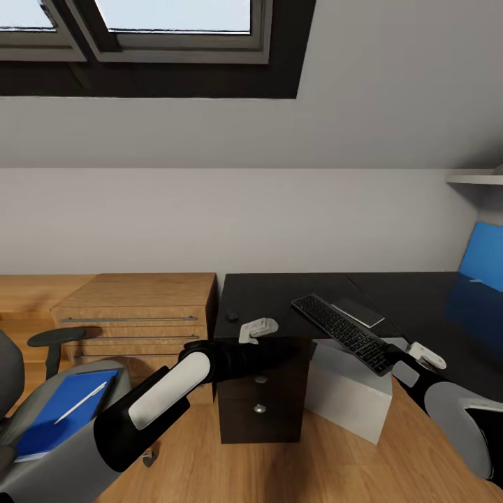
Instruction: In the bedroom, organize the workspace by keeping the computer under the desk, ensuring the monitor is on the desk, placing the keyboard on the desk next to the monitor, placing the mouse on the desk next to the keyboard, moving the folder from the swivel chair onto the desk next to the mouse, stacking the notebook on top of the folder with the pen on top of the notebook, and positioning the swivel chair next to the desk.
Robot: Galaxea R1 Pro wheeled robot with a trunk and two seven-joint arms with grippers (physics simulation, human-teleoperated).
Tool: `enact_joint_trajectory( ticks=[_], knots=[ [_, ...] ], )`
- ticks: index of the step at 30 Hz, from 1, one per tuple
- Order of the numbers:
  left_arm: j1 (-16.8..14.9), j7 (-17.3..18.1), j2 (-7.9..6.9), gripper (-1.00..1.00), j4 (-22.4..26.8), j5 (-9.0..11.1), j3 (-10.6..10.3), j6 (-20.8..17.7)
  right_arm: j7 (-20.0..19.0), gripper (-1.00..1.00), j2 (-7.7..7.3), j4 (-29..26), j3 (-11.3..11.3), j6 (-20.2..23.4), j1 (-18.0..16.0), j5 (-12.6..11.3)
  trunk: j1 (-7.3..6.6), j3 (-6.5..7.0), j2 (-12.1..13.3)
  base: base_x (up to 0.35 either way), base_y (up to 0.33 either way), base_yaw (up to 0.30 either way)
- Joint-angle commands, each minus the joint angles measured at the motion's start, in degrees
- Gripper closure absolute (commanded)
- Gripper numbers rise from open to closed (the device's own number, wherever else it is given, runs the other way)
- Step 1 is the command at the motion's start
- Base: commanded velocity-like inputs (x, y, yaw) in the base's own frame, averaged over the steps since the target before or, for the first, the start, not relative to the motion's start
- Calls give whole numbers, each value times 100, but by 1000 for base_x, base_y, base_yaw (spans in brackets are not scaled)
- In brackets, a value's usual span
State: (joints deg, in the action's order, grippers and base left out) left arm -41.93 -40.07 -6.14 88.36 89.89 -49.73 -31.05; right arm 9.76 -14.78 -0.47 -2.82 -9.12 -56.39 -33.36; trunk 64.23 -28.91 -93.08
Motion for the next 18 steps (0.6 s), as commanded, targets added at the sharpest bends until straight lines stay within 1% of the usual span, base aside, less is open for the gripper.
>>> enact_joint_trajectory(
  ticks=[1,11,14,18],
  knots=[
    [-7,-45,-4,-100,8,46,-7,9,10,-100,1,1,-27,-16,-4,6,0,-7,-4,0,0,0],
    [-8,-55,-11,-100,13,46,-10,11,22,-100,1,0,-29,-35,-4,22,0,-7,-4,0,0,0],
    [-8,-56,-12,-100,14,44,-9,8,23,-100,9,2,-26,-24,-4,22,0,-7,-4,-128,-205,0],
    [-8,-55,-15,-100,8,41,-4,5,23,-100,10,3,-26,-21,-4,22,0,-7,-4,-75,-88,0]
  ],
)
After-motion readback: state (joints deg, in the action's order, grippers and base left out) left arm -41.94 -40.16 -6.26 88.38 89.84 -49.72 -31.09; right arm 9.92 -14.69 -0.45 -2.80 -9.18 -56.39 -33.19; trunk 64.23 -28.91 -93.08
